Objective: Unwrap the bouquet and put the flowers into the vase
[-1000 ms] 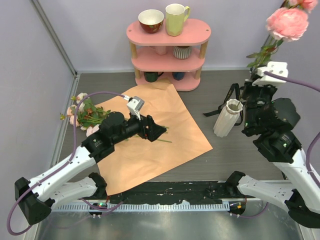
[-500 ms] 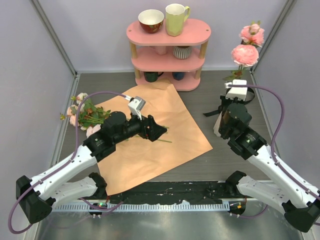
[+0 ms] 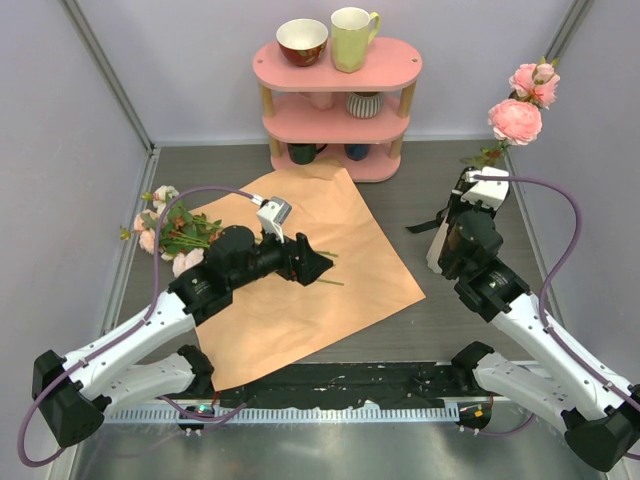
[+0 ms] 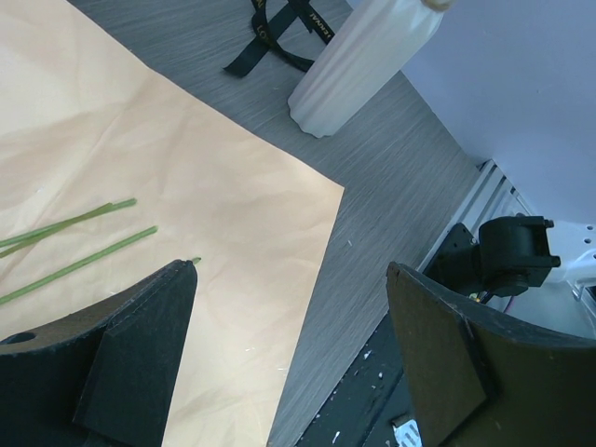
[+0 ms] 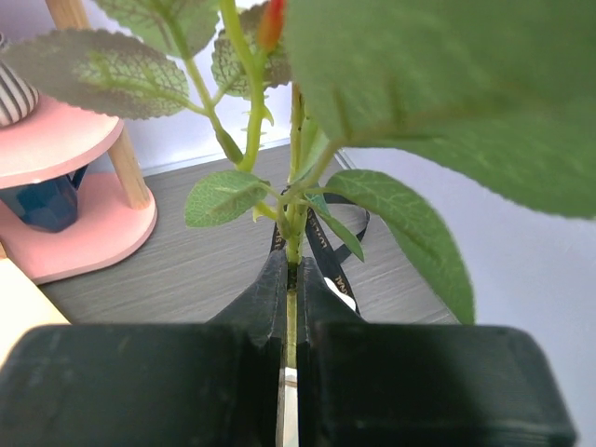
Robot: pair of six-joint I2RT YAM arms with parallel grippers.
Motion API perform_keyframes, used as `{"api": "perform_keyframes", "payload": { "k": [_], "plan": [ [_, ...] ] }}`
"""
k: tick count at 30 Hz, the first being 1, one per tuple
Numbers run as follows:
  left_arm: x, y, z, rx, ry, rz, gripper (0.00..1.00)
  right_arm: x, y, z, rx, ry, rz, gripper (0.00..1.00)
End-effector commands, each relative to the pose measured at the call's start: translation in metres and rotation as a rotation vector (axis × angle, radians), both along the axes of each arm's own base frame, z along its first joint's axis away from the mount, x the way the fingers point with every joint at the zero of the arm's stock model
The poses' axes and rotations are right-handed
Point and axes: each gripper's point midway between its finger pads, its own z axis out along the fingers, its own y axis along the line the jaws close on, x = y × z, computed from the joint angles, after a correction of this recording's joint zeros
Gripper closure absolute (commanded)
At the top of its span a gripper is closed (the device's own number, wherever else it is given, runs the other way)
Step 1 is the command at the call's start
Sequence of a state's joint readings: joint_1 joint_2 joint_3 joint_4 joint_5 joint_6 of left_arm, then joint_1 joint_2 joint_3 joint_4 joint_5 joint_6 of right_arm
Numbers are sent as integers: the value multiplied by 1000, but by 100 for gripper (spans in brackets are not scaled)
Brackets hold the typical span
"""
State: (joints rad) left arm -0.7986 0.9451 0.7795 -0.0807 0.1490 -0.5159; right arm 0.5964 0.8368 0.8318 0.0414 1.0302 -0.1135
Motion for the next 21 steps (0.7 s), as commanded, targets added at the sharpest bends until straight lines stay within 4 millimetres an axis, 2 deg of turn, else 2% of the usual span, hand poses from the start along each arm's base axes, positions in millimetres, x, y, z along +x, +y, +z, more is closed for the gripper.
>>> {"api": "perform_keyframes", "payload": {
  "k": [1, 6, 9, 13, 15, 17, 21],
  "plan": [
    [2, 0, 11, -25, -37, 7, 13, 3, -3, 1, 76, -57, -29, 99],
    [2, 0, 9, -15, -32, 6, 12, 3, -7, -6, 75, -49, -54, 99],
    [2, 2, 10, -14, -38, 13, 11, 2, -8, -5, 79, -55, -57, 95],
    [2, 5, 12, -10, -47, 23, 11, 0, -8, 2, 86, -65, -46, 78],
    [3, 6, 11, -5, -48, 32, 10, 0, -8, 4, 86, -62, -43, 75],
    [4, 7, 10, -3, -46, 35, 10, -1, -8, 8, 94, -64, -38, 64],
    [5, 8, 7, 4, -40, 44, 10, -4, -7, 8, 95, -40, -20, 56]
  ]
}}
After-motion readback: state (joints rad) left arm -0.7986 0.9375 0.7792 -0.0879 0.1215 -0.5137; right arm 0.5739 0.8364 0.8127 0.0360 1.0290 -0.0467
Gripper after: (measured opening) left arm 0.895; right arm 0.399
